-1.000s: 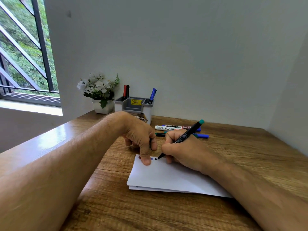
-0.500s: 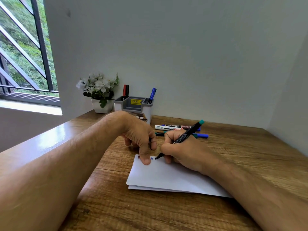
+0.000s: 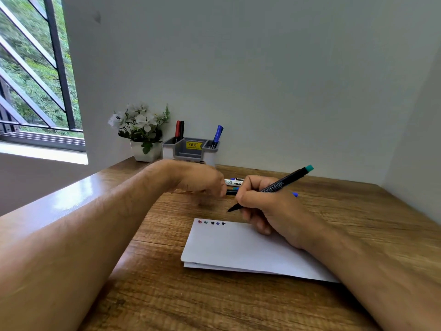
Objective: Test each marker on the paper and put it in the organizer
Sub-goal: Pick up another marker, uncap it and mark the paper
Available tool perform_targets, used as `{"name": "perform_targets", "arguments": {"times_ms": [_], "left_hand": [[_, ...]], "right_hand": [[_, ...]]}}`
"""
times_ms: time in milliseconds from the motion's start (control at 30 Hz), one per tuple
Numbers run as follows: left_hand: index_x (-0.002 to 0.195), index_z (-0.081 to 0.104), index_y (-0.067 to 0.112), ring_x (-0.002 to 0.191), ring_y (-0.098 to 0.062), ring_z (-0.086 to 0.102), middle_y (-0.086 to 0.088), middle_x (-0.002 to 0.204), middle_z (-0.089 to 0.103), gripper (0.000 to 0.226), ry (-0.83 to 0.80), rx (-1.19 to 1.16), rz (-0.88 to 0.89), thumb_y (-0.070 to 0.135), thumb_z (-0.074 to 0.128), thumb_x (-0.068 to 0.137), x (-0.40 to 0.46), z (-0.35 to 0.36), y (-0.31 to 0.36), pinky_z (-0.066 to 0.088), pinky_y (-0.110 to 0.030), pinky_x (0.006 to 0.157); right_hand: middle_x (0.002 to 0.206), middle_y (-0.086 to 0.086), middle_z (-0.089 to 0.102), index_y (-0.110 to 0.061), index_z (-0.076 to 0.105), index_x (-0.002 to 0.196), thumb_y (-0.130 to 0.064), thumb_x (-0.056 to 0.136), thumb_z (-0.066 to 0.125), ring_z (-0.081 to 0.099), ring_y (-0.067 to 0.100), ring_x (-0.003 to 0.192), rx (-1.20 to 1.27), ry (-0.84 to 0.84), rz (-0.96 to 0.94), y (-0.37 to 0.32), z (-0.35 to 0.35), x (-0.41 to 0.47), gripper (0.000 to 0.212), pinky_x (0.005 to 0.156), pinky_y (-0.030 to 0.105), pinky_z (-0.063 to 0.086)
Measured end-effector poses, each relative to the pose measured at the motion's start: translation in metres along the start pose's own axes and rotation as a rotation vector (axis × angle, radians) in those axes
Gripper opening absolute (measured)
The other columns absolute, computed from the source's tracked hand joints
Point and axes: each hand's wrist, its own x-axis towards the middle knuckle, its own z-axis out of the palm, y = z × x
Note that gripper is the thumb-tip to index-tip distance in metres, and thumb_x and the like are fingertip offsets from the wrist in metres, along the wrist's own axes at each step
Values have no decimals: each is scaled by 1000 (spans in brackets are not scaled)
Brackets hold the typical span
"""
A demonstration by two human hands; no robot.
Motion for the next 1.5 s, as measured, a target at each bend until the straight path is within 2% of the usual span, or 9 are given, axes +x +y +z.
{"name": "perform_targets", "arguments": {"times_ms": [167, 367, 500, 600, 900, 1100, 1200, 1367, 1500], "left_hand": [[90, 67, 20, 63, -10, 38, 0, 78, 52, 36, 214, -247, 52, 2, 36, 90, 4, -5, -7, 31, -24, 53], [102, 73, 11, 80, -14, 64, -2, 85, 69, 25, 250, -722, 154, -5, 57, 90, 13, -5, -16, 53, -24, 70], [106, 72, 5, 86, -16, 73, -10, 95, 76, 19, 313, -1009, 171, -2, 61, 91, 15, -7, -18, 59, -22, 68], [105, 71, 3, 85, -15, 74, -12, 95, 77, 18, 313, -1129, 158, -1, 57, 94, 15, -8, -19, 59, -19, 65], [111, 69, 3, 88, -18, 74, -10, 90, 77, 20, 226, -1180, 164, 4, 57, 95, 11, -6, -15, 59, -21, 64], [107, 66, 3, 76, -15, 74, -17, 91, 75, 18, 67, -1163, 194, 7, 60, 91, 7, -2, -14, 59, -20, 60], [106, 67, 3, 79, -15, 74, -19, 99, 73, 25, 22, -1169, 225, 8, 67, 81, 6, -3, -15, 60, -20, 61], [96, 76, 5, 75, -17, 74, -17, 86, 73, 19, -53, -1141, 290, 2, 65, 81, 6, -1, -14, 60, -21, 62], [103, 76, 7, 74, -16, 72, -15, 85, 72, 25, -78, -1064, 325, 4, 62, 83, 6, 1, -15, 61, -23, 70]], "right_hand": [[50, 4, 52, -19, 57, 66, -14, 71, 59, 36, 12, 34, 87, 80, -79, -1, -4, 0, 7, 34, 15, 28], [51, 9, 48, -18, 61, 71, -10, 75, 66, 40, 15, 38, 86, 249, -165, -2, -9, 0, 11, 40, 22, 28], [67, 17, 64, -17, 73, 81, -19, 79, 64, 54, 16, 45, 104, 304, -186, -5, -9, -3, 10, 41, 25, 38], [82, 9, 77, -20, 76, 85, -13, 91, 58, 61, 16, 49, 95, 346, -175, -4, -10, 0, 20, 40, 25, 42], [87, 2, 79, -21, 75, 92, -13, 97, 56, 65, 17, 52, 36, 384, -158, 1, -10, 4, 21, 37, 25, 47], [82, 7, 78, -20, 74, 91, -13, 97, 56, 66, 18, 52, 29, 401, -156, 2, -9, 5, 21, 37, 26, 47], [80, 6, 78, -22, 71, 92, -15, 96, 58, 68, 20, 54, 27, 424, -159, 1, -11, 5, 15, 38, 26, 48], [80, 7, 77, -17, 67, 89, -19, 92, 67, 72, 21, 58, 15, 396, -169, 1, -11, 2, 3, 39, 27, 48], [64, 9, 69, -17, 74, 84, -13, 86, 75, 61, 19, 48, 23, 409, -195, 0, -13, 3, 5, 39, 26, 46]]}}
